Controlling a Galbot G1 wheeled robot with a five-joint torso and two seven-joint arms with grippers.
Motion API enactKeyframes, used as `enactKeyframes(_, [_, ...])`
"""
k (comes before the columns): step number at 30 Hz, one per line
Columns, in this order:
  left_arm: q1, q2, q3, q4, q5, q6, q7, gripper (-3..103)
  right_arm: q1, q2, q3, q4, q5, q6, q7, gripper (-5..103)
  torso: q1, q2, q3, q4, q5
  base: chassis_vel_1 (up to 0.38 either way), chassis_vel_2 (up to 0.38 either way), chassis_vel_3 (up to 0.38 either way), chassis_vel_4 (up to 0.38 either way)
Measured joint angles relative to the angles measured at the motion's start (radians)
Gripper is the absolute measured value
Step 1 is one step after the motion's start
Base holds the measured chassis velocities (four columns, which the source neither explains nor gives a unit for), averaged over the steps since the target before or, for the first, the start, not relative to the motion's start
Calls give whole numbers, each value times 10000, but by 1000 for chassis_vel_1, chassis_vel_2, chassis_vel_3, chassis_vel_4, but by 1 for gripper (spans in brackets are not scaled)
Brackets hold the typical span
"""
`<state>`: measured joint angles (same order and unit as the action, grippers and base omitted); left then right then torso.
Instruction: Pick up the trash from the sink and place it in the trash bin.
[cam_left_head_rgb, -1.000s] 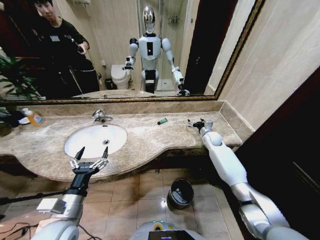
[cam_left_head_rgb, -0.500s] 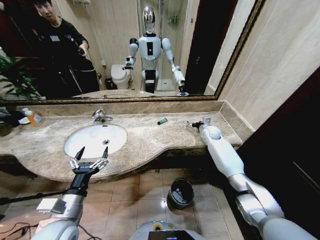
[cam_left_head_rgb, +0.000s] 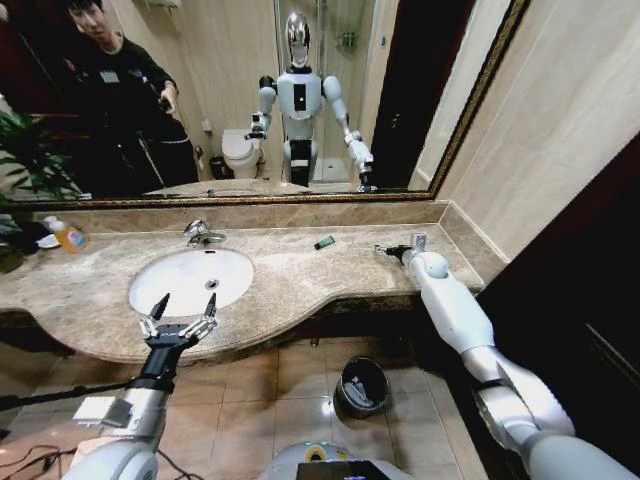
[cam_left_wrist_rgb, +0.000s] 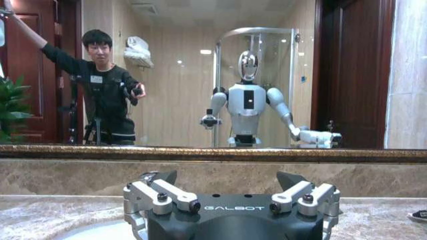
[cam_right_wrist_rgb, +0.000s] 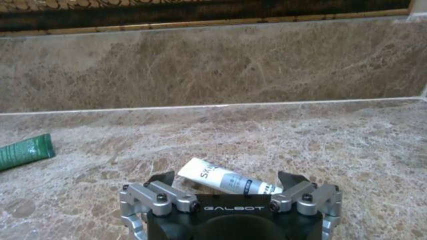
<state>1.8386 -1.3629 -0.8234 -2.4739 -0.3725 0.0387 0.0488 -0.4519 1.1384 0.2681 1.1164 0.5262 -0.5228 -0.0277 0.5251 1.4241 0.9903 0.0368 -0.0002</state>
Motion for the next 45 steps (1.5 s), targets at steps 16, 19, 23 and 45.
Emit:
enactKeyframes(16, [0,0,1,0,0,0,0,100,-1909,-788,-148,3231,-8,-78,679,100,-1,2,0,0,4,0,0,0,0])
enactKeyframes(19, [0,0,0,0,0,0,0,100,-2104,-879,-126,3374,-7,299,730,100,-2,2,0,0,0,0,0,0,0])
enactKeyframes(23, [0,0,0,0,0,0,0,100,-2275,-908,-87,3385,-5,700,723,100,-1,2,0,0,4,0,0,0,0])
enactKeyframes(45, [0,0,0,0,0,0,0,100,-3238,-140,41,3629,-75,1191,576,96,1,1,1,0,1,0,0,0,0])
